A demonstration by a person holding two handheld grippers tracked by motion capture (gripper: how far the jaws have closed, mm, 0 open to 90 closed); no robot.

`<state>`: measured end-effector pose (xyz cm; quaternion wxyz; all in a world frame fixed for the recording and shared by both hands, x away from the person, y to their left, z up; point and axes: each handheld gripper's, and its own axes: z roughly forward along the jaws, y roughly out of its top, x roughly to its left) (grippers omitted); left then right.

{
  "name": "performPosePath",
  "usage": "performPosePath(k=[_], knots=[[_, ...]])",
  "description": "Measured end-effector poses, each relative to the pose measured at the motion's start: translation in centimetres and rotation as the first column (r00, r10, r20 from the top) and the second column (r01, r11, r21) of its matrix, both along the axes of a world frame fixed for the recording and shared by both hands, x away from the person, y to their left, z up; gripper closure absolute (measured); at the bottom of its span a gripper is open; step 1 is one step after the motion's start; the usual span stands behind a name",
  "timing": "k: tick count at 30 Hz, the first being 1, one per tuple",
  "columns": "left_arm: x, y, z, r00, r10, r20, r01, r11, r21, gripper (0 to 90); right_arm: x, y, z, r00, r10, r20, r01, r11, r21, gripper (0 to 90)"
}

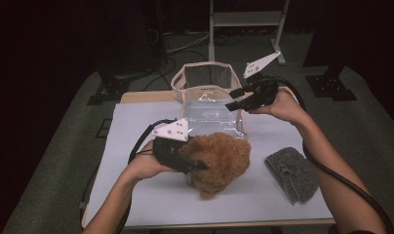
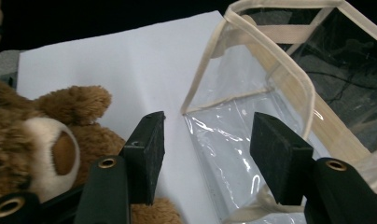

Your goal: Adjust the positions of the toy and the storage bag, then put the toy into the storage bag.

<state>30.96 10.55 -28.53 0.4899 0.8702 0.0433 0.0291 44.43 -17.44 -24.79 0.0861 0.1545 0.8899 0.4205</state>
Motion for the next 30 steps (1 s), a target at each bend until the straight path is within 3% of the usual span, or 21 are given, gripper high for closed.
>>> performPosePath(k=[15,30], knots=[[0.3,-0.4,0.1,0.9997,-0.023,-0.008,0.023,0.9997,0.011,41.1,2.7,0.7,-0.8,0.9991,-0.035,-0.021,0.035,0.999,-0.035,44.0],[0.3,-0.7,0.0,0.9994,-0.032,-0.012,0.033,0.9994,0.014,41.0,2.7,0.5,-0.7,0.9991,-0.035,-0.022,0.035,0.999,-0.018,43.7]])
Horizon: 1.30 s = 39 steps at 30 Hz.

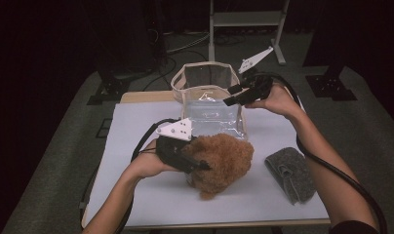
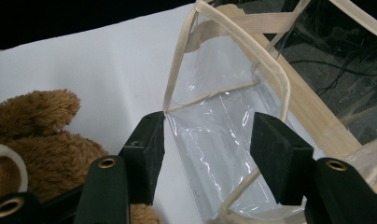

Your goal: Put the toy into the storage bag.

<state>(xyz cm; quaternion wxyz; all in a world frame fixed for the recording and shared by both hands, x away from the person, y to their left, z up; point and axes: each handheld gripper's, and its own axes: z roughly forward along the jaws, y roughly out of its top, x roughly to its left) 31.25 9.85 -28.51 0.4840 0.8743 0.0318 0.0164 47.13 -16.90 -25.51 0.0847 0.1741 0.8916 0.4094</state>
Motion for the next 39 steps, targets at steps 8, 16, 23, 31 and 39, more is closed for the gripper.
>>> performPosePath(k=[8,16,23,31,39], knots=[[0.0,0.0,0.0,1.0000,0.001,0.000,-0.001,1.0000,-0.001,41.0,0.2,0.0,-0.1,1.0000,-0.008,0.003,0.008,1.000,-0.012,43.7],[0.0,0.0,0.1,1.0000,-0.003,0.003,0.003,1.0000,-0.001,41.3,1.0,0.1,-0.7,0.9993,-0.039,-0.001,0.039,0.998,-0.054,45.4],[-0.3,0.2,0.4,0.9999,-0.007,0.008,0.007,1.0000,-0.006,43.2,1.6,-0.2,-1.6,0.9964,-0.084,-0.015,0.082,0.993,-0.088,50.2],[-0.9,0.3,1.1,0.9996,-0.019,0.020,0.019,0.9996,-0.022,46.0,1.3,0.0,-2.5,0.9971,-0.076,-0.005,0.075,0.989,-0.129,80.5],[-1.1,0.4,1.6,0.9997,-0.016,0.020,0.017,0.9994,-0.031,46.6,0.7,-1.3,-2.4,0.9989,-0.048,-0.002,0.047,0.991,-0.128,87.5]])
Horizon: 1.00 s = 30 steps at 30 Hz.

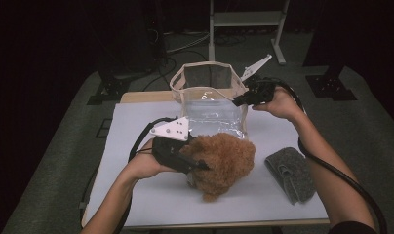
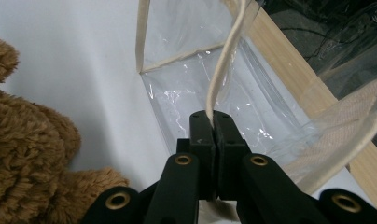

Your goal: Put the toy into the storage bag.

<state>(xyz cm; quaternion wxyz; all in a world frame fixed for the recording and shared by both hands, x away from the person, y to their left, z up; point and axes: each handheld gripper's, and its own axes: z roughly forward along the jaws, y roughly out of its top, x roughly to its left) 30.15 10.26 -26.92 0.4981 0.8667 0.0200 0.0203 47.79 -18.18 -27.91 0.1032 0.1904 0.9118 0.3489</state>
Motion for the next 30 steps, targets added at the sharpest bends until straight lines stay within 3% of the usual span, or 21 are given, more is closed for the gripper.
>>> performPosePath(k=[8,14,24,30], knots=[[-0.2,0.2,0.5,1.0000,0.001,0.001,-0.001,1.0000,-0.001,46.6,-1.4,-0.7,0.2,0.9989,0.041,-0.021,-0.041,0.999,-0.006,87.7],[-0.3,0.1,0.5,1.0000,-0.003,0.003,0.003,1.0000,0.006,46.5,-3.5,-2.7,0.1,0.9968,0.071,-0.037,-0.070,0.997,0.013,87.6],[-0.2,-0.4,0.6,0.9999,-0.013,-0.002,0.013,0.9998,0.013,46.5,-6.3,-5.9,0.0,0.9949,0.081,-0.060,-0.078,0.996,0.042,87.6],[-0.1,-0.5,0.6,0.9997,-0.022,-0.003,0.022,0.9996,0.019,46.3,-6.9,-6.5,-0.1,0.9937,0.089,-0.068,-0.085,0.995,0.054,87.6]])
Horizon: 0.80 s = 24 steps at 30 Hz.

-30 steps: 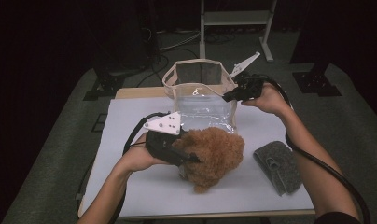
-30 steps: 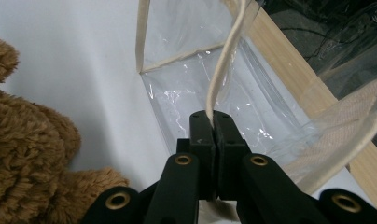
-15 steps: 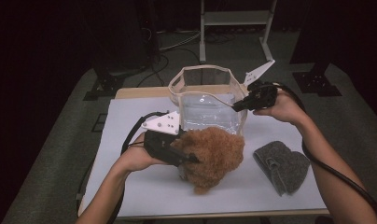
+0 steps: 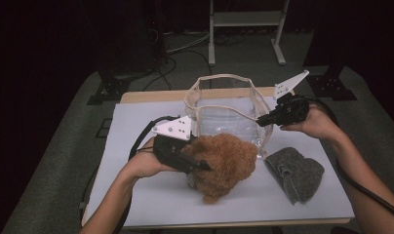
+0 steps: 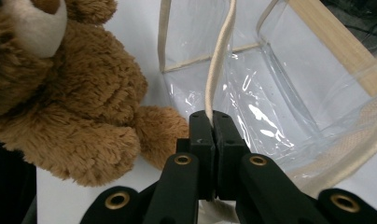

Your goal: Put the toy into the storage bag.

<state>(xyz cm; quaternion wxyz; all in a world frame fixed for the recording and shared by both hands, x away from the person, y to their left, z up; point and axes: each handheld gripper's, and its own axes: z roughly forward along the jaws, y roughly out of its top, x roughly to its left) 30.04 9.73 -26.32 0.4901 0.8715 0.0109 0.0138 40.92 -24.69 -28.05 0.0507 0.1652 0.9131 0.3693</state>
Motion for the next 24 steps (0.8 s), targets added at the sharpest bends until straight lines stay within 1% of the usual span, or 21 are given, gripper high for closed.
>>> performPosePath(k=[4,5,6,8,9,10,12,13,14,16,18,19,22,23,24], knots=[[0.1,-0.1,-0.1,1.0000,-0.001,-0.004,0.001,1.0000,0.003,45.8,0.0,0.0,-0.2,1.0000,-0.002,-0.005,0.002,1.000,0.008,86.4],[0.2,-0.1,-0.2,1.0000,-0.001,-0.009,0.001,1.0000,0.002,45.7,0.1,0.1,-0.2,0.9999,-0.001,-0.016,0.001,1.000,0.007,82.7],[0.2,-0.1,-0.2,0.9999,0.000,-0.011,0.000,1.0000,0.000,45.6,0.1,0.2,-0.2,0.9998,-0.004,-0.020,0.004,1.000,0.009,77.2],[0.2,-0.1,-0.3,0.9999,-0.001,-0.013,0.001,1.0000,-0.001,45.5,0.2,0.4,-0.2,0.9994,-0.004,-0.033,0.004,1.000,0.010,71.8],[0.2,-0.1,-0.3,0.9999,-0.001,-0.013,0.001,1.0000,-0.001,45.4,0.2,0.4,-0.2,0.9994,-0.004,-0.033,0.004,1.000,0.010,71.8],[0.3,-0.2,-0.3,0.9999,-0.005,-0.010,0.005,1.0000,0.004,45.4,0.2,0.5,0.0,0.9995,-0.005,-0.031,0.006,1.000,0.018,65.8],[0.2,-0.2,-0.4,0.9999,-0.005,-0.012,0.005,1.0000,0.004,45.3,0.2,0.5,0.1,0.9995,-0.007,-0.030,0.008,1.000,0.027,64.5],[0.3,-0.2,-0.4,0.9999,-0.004,-0.014,0.004,1.0000,0.002,45.3,0.1,0.6,0.3,0.9997,-0.008,-0.023,0.009,0.999,0.035,62.3],[0.3,-0.2,-0.5,0.9999,-0.004,-0.014,0.004,1.0000,0.002,45.3,0.0,0.6,0.7,0.9998,-0.010,-0.019,0.011,0.998,0.055,59.5],[0.4,-0.1,-0.5,0.9999,-0.002,-0.012,0.002,1.0000,0.003,45.2,-0.3,0.7,1.3,1.0000,-0.006,-0.007,0.007,0.998,0.062,57.3],[0.4,-0.1,-0.5,0.9999,0.002,-0.016,-0.002,1.0000,0.003,45.1,-0.4,0.7,1.6,1.0000,0.002,-0.002,-0.002,0.998,0.070,56.3],[0.5,-0.1,-0.6,0.9998,0.003,-0.019,-0.003,1.0000,0.000,45.0,-1.0,0.8,2.3,0.9999,0.014,-0.001,-0.014,0.996,0.087,53.3],[0.8,-0.1,-0.9,0.9997,0.010,-0.021,-0.010,0.9999,0.001,44.8,-2.1,1.2,3.3,0.9986,0.053,0.007,-0.054,0.992,0.111,49.2],[0.8,-0.1,-0.9,0.9997,0.010,-0.021,-0.010,0.9999,0.001,44.7,-2.1,1.2,3.3,0.9986,0.053,0.007,-0.054,0.992,0.111,49.2],[0.9,-0.1,-0.9,0.9997,0.012,-0.022,-0.012,0.9999,-0.001,44.6,-3.0,1.6,4.0,0.9957,0.091,0.012,-0.092,0.988,0.124,46.9]])
